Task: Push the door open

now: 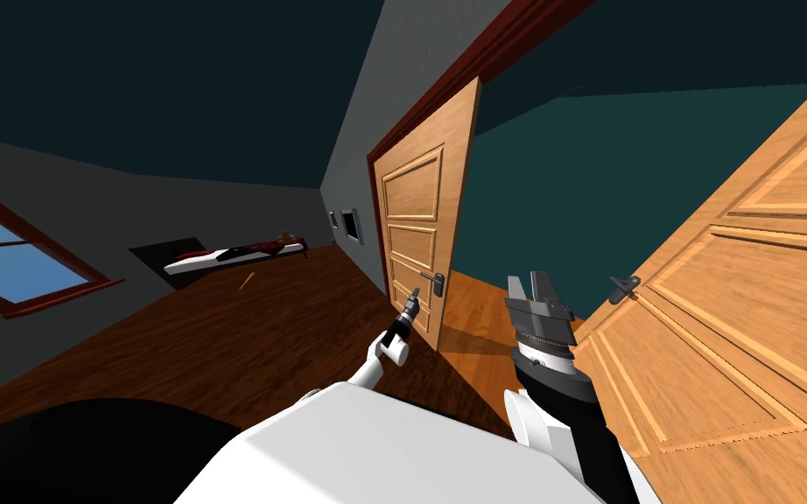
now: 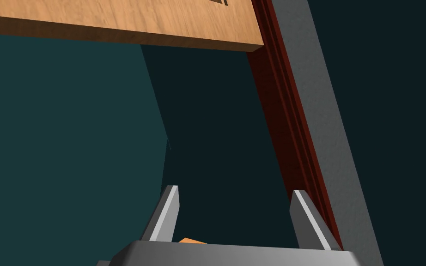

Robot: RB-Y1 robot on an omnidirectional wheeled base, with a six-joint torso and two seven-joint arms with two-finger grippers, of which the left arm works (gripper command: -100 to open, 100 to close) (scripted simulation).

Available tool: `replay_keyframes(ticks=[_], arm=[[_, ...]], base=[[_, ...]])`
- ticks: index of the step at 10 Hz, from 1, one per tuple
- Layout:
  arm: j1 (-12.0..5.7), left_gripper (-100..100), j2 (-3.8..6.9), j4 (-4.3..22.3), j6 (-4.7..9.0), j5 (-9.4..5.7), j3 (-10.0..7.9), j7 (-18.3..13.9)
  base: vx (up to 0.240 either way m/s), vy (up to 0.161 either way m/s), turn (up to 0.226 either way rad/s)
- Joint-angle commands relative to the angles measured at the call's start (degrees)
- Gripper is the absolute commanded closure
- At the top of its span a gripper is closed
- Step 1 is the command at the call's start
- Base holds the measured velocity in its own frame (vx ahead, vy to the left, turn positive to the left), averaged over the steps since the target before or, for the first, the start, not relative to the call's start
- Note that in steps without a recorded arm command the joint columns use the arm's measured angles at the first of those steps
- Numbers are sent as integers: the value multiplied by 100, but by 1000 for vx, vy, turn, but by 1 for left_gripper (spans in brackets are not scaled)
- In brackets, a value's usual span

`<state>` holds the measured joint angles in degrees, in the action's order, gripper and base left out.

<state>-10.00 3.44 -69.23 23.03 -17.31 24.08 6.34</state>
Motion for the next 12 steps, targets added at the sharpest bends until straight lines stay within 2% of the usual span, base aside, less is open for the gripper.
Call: replay_keyframes(ticks=[1,8,12], arm=[[-175,-100,-39,259,-47,-48,105,37],[-581,-100,-172,930,-90,-151,360,114],[-846,-100,-289,1367,-118,-218,526,164]], base=[[86,124,-140],[69,89,-75],[78,107,-75]])
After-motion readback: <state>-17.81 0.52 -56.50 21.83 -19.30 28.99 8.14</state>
